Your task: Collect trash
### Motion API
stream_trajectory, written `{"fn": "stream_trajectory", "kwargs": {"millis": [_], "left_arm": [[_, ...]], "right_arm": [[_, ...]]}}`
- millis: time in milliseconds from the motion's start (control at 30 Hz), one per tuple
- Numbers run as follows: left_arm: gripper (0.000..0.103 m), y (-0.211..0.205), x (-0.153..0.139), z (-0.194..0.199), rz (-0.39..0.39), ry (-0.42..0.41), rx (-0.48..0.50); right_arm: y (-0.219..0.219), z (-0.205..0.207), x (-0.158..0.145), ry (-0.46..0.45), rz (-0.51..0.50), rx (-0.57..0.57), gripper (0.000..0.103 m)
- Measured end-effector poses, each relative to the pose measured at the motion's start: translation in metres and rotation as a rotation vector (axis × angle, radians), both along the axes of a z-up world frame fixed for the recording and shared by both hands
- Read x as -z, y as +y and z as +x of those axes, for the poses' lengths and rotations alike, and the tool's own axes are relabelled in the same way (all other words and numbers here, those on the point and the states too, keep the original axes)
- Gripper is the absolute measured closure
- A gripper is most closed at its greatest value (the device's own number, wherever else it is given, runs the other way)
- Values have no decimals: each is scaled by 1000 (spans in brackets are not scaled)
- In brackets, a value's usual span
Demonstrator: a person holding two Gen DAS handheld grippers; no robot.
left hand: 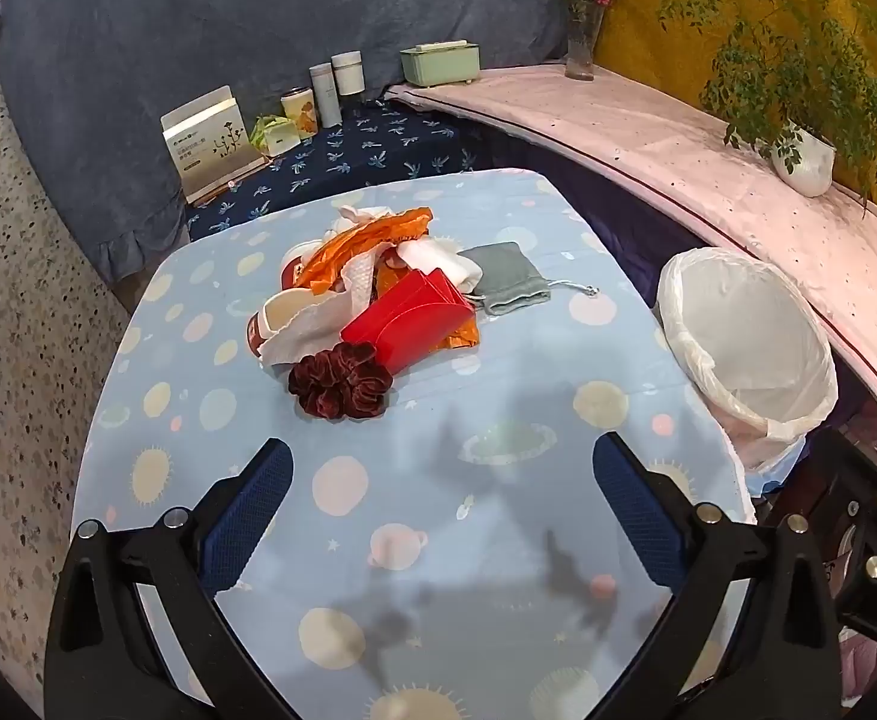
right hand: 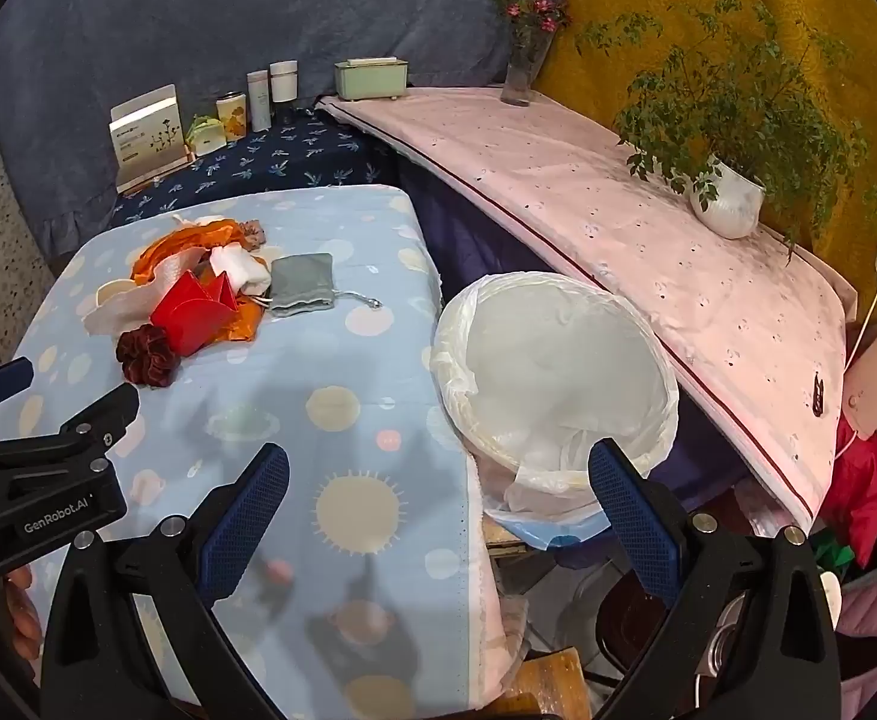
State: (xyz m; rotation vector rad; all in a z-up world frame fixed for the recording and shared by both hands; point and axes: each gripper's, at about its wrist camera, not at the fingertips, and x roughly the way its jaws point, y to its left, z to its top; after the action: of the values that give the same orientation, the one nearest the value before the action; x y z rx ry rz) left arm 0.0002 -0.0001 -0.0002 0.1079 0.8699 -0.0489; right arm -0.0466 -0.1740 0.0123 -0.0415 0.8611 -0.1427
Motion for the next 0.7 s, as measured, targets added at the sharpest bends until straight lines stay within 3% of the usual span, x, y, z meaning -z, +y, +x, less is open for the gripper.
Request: {"fn": "stream_trajectory", "kwargs": {"millis": [700], "left_arm": [[7,-10,-4,0,9,-13,-3]], "right_arm": [[-4,-2,-3,-8,21,6,7]]}}
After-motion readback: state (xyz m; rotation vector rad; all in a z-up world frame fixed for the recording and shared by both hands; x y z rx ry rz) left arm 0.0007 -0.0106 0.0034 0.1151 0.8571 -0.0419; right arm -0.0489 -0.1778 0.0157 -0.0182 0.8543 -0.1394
